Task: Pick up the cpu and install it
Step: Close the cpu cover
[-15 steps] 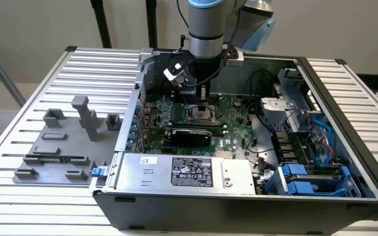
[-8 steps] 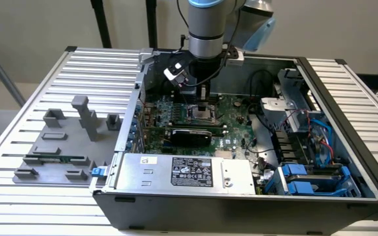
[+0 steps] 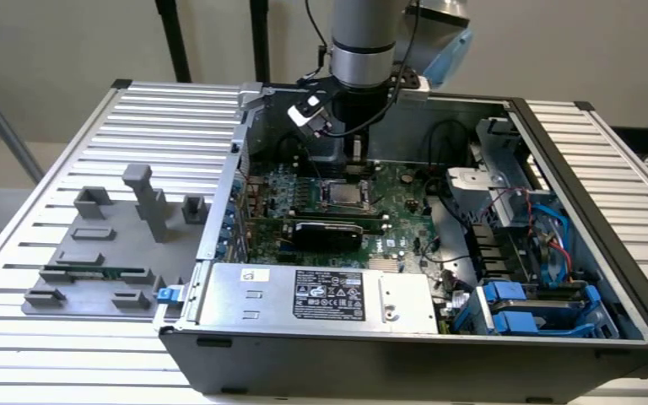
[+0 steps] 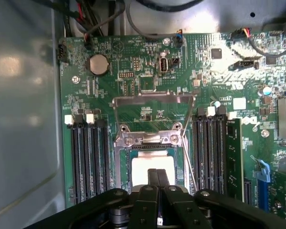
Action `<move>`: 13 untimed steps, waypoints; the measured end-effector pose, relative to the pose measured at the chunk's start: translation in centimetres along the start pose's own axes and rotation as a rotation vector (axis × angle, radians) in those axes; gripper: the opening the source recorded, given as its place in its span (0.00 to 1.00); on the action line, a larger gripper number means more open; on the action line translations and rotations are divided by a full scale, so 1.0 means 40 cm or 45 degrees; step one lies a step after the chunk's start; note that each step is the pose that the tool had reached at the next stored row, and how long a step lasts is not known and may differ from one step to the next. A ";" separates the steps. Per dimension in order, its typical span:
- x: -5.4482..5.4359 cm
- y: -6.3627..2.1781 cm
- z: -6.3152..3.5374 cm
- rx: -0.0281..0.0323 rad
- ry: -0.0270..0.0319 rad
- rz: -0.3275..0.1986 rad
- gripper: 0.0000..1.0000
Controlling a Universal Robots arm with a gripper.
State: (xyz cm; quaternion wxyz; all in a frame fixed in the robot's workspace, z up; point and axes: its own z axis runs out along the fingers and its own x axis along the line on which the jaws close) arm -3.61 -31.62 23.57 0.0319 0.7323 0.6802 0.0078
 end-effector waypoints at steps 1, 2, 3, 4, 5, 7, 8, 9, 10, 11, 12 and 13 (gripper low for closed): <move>0.000 0.007 -0.009 0.0012 0.0002 0.000 0.11; 0.000 0.015 -0.018 0.0026 -0.0001 0.000 0.11; -0.001 0.023 -0.027 0.0040 -0.0003 0.000 0.11; -0.001 0.032 -0.036 0.0054 -0.0004 0.000 0.11; 0.000 0.042 -0.044 0.0071 -0.0005 0.000 0.11; 0.000 0.064 -0.060 0.0109 -0.0008 0.000 0.11; 0.001 0.076 -0.067 0.0131 -0.0009 -0.001 0.11; 0.001 0.087 -0.074 0.0152 -0.0010 -0.001 0.11; 0.001 0.099 -0.079 0.0176 -0.0012 -0.001 0.11; 0.002 0.111 -0.082 0.0201 -0.0014 -0.001 0.11; 0.003 0.122 -0.083 0.0228 -0.0016 -0.001 0.11; 0.004 0.133 -0.083 0.0256 -0.0016 -0.001 0.11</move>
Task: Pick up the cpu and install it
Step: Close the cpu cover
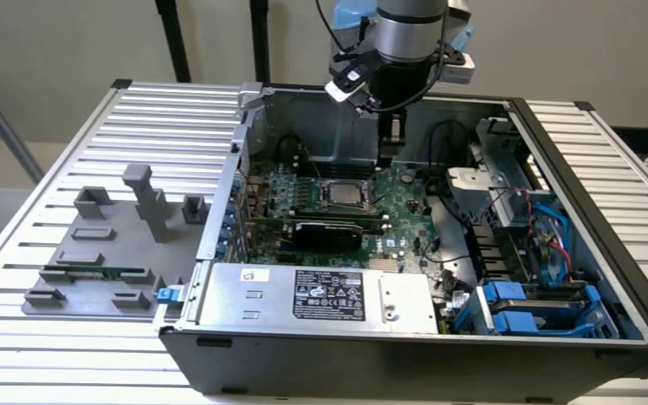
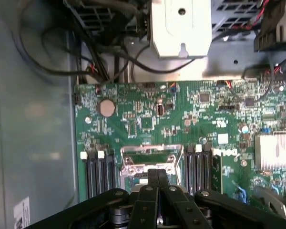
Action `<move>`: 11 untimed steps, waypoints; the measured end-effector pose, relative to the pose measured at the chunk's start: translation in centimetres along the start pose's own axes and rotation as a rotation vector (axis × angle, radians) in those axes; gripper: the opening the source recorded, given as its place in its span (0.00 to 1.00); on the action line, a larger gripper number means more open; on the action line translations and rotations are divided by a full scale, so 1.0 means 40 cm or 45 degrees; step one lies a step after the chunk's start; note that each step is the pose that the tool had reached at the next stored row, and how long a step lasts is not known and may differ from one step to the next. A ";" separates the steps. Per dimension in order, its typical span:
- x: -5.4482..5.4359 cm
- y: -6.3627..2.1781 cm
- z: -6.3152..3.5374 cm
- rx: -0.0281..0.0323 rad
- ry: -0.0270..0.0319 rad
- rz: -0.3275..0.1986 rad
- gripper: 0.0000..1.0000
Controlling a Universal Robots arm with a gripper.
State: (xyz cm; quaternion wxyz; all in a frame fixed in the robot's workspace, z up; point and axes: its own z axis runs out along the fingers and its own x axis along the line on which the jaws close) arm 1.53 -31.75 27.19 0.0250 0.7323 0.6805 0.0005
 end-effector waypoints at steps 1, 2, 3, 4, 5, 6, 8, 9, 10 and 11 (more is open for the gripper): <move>0.001 0.012 -0.001 0.0029 -0.0002 0.000 0.11; 0.001 0.023 -0.002 0.0056 -0.0005 0.000 0.11; 0.002 0.034 -0.002 0.0085 -0.0007 0.000 0.11; 0.003 0.045 -0.003 0.0112 -0.0009 0.000 0.11; 0.004 0.057 -0.003 0.0145 -0.0013 -0.001 0.11; 0.004 0.069 -0.002 0.0183 -0.0014 -0.001 0.11; 0.006 0.090 -0.001 0.0245 -0.0018 -0.001 0.11; 0.006 0.103 0.000 0.0277 -0.0021 -0.001 0.11; 0.007 0.113 0.002 0.0300 -0.0022 -0.001 0.11; 0.007 0.120 0.006 0.0316 -0.0022 -0.002 0.11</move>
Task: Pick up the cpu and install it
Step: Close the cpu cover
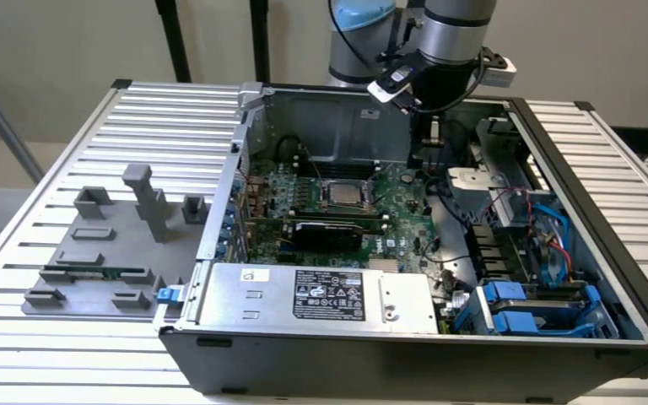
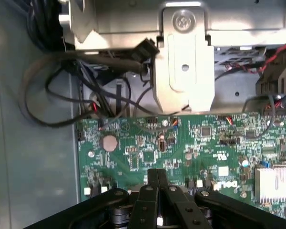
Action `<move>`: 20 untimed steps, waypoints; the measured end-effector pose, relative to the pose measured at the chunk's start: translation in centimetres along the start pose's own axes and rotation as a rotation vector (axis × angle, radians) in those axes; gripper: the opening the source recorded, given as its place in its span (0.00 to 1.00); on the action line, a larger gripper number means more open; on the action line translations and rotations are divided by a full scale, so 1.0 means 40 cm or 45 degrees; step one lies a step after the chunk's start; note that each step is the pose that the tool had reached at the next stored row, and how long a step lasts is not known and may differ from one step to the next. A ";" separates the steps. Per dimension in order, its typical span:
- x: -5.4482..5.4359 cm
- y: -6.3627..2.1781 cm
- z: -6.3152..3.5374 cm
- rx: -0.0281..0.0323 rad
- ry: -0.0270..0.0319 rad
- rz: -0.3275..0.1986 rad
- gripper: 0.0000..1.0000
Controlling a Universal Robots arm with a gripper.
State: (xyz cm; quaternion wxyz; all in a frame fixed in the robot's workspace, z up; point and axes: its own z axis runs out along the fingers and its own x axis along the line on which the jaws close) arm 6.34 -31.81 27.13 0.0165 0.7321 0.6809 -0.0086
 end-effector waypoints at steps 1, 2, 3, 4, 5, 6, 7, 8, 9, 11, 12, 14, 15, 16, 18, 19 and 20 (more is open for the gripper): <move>-0.001 0.003 0.004 0.0006 -0.0001 -0.001 0.11; -0.002 0.004 0.009 0.0007 -0.0002 -0.002 0.11; -0.003 0.005 0.013 0.0008 -0.0004 -0.003 0.11; -0.004 0.005 0.018 0.0008 -0.0003 -0.005 0.11; -0.006 0.005 0.023 0.0007 0.0001 -0.006 0.11; -0.008 0.005 0.027 0.0006 -0.0001 -0.008 0.11; -0.010 0.005 0.032 0.0006 -0.0001 -0.011 0.11; -0.012 0.005 0.037 0.0005 0.0000 -0.014 0.11; -0.013 0.005 0.041 0.0006 0.0000 -0.016 0.11; -0.013 0.003 0.049 0.0022 -0.0001 -0.019 0.11; -0.013 0.000 0.050 0.0049 -0.0003 -0.020 0.11; -0.014 -0.004 0.051 0.0198 -0.0015 -0.022 0.11; -0.014 -0.005 0.051 0.0349 -0.0025 -0.023 0.11; -0.014 -0.006 0.051 0.0568 -0.0038 -0.024 0.11; -0.014 -0.008 0.051 0.0963 -0.0062 -0.026 0.11; -0.014 -0.010 0.051 0.1151 -0.0074 -0.028 0.11; -0.014 -0.011 0.051 0.1350 -0.0088 -0.029 0.11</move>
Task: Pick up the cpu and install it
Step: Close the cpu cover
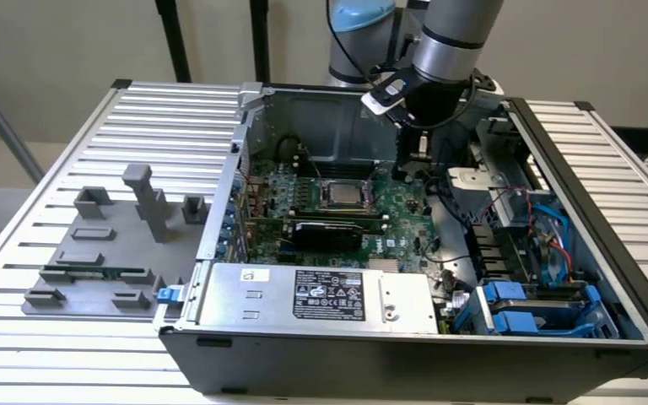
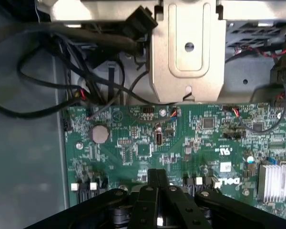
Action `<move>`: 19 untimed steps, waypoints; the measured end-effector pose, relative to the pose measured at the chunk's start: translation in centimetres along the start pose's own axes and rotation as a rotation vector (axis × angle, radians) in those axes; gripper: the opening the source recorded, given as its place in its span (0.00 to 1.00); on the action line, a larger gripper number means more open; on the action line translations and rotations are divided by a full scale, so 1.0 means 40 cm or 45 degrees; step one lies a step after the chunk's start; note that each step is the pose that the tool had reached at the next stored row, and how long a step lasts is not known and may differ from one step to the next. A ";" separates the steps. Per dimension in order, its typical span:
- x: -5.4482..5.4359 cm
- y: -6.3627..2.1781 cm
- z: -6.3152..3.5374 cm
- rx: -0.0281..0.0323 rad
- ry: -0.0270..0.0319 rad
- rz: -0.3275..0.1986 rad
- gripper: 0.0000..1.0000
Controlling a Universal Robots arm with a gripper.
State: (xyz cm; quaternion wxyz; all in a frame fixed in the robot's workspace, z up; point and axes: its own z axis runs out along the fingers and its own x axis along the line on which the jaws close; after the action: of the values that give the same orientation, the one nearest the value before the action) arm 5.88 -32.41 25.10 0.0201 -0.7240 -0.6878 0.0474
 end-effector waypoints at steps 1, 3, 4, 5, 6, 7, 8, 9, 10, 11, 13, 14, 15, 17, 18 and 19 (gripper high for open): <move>0.000 -0.001 0.000 0.0172 -0.0008 -0.001 0.11; 0.000 -0.005 0.001 0.0503 -0.0026 -0.004 0.11; 0.000 -0.007 0.001 0.0664 -0.0035 -0.006 0.11; 0.000 -0.009 0.001 0.0825 -0.0044 -0.007 0.11; -0.001 -0.012 0.001 0.0971 -0.0053 -0.008 0.11; -0.001 -0.016 0.002 0.1103 -0.0061 -0.009 0.11; -0.001 -0.020 0.002 0.1237 -0.0070 -0.010 0.11; -0.001 -0.024 0.003 0.1339 -0.0076 -0.010 0.11; -0.001 -0.028 0.003 0.1430 -0.0082 -0.011 0.11; -0.002 -0.033 0.004 0.1513 -0.0086 -0.012 0.11; -0.002 -0.045 0.007 0.1663 -0.0095 -0.013 0.11; -0.002 -0.051 0.008 0.1720 -0.0097 -0.014 0.11; -0.003 -0.057 0.009 0.1772 -0.0099 -0.014 0.11; -0.003 -0.070 0.012 0.1867 -0.0105 -0.015 0.11; -0.004 -0.077 0.014 0.1912 -0.0108 -0.016 0.11; -0.004 -0.086 0.015 0.1956 -0.0111 -0.016 0.11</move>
State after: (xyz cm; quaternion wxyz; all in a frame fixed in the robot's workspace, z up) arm 2.41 -32.41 24.81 0.0729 -0.7158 -0.6868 0.1031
